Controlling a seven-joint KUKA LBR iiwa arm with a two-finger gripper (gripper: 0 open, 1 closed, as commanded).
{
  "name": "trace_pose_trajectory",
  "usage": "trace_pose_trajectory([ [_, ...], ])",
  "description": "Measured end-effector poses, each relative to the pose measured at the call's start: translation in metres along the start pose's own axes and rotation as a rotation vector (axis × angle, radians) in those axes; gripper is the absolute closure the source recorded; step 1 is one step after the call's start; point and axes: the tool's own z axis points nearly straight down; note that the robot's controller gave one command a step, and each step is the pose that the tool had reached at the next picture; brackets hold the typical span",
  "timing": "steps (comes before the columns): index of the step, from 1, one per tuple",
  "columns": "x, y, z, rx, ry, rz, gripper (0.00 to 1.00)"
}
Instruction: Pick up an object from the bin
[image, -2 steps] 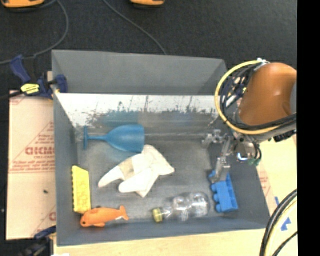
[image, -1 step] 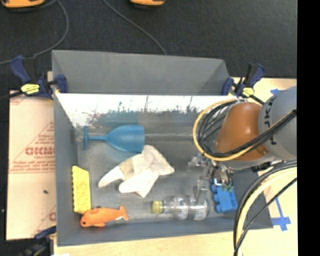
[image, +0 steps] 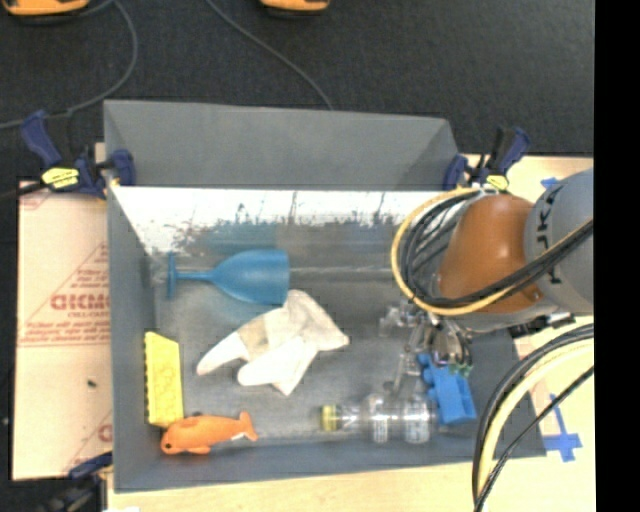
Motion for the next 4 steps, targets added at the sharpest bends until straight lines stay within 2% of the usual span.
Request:
trace_pose_trajectory([
  [1, -0.035, 0.098, 0.008, -0.001, -0.007, -0.273, 0.00],
  [2, -0.046, 0.144, 0.040, -0.001, -0.006, -0.255, 0.00],
  [3, -0.020, 0.216, 0.041, 0.005, -0.006, -0.313, 1.00],
  [4, -0.020, 0.216, 0.041, 0.005, -0.006, -0.314, 1.00],
])
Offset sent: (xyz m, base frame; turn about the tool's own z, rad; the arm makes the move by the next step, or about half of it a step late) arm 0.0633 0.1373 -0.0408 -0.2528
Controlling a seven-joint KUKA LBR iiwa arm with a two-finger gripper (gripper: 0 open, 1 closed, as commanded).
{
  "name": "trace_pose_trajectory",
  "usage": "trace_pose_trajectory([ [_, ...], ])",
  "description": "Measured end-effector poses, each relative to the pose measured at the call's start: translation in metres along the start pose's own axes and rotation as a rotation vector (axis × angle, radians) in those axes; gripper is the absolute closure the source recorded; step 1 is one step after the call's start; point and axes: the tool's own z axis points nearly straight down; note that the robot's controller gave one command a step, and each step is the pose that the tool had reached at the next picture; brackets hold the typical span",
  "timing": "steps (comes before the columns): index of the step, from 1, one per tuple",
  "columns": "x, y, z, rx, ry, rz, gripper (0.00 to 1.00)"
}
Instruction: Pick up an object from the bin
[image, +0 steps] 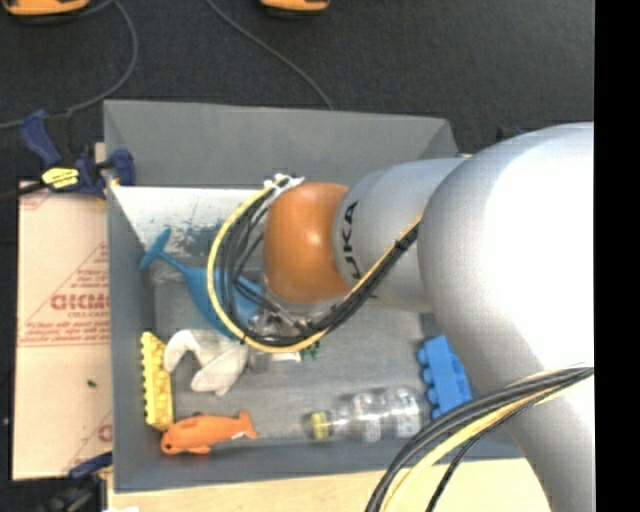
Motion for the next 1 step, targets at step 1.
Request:
trace_pose_trajectory([
  [1, 0.0006, 0.0000, -0.0026, 0.000, 0.000, 0.000, 1.00],
])
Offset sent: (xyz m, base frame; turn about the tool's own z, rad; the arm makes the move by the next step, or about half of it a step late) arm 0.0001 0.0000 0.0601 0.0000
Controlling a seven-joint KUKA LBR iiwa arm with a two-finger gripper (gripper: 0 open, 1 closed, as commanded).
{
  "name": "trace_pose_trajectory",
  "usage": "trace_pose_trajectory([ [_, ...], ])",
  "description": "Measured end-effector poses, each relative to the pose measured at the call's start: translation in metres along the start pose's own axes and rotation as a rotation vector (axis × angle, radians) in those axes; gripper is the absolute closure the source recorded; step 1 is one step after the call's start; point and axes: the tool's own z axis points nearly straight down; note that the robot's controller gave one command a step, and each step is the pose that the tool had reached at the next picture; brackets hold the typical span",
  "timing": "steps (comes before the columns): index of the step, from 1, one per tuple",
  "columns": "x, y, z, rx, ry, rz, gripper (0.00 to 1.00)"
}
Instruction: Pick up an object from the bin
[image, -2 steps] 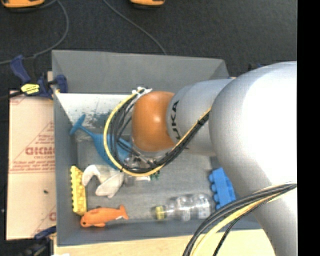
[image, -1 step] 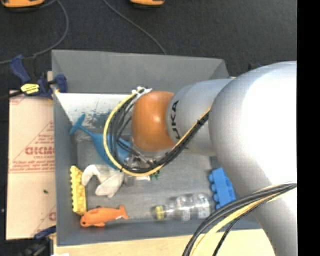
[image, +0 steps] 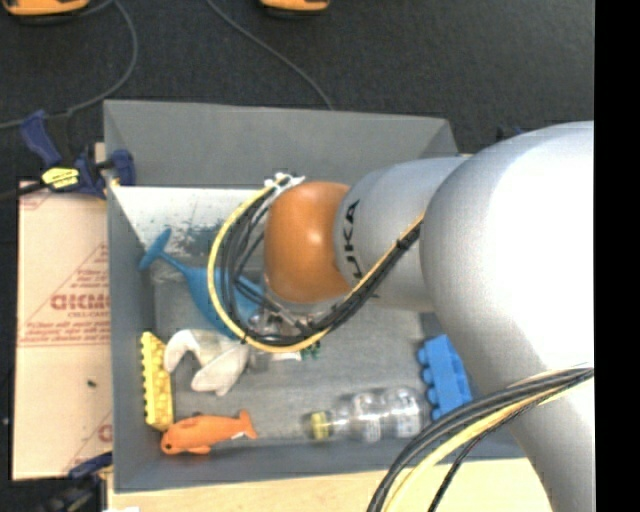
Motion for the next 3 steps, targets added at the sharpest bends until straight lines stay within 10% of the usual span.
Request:
trace_pose_trajectory([
  [3, -0.001, -0.001, -0.051, 0.001, 0.002, 0.000, 1.00],
])
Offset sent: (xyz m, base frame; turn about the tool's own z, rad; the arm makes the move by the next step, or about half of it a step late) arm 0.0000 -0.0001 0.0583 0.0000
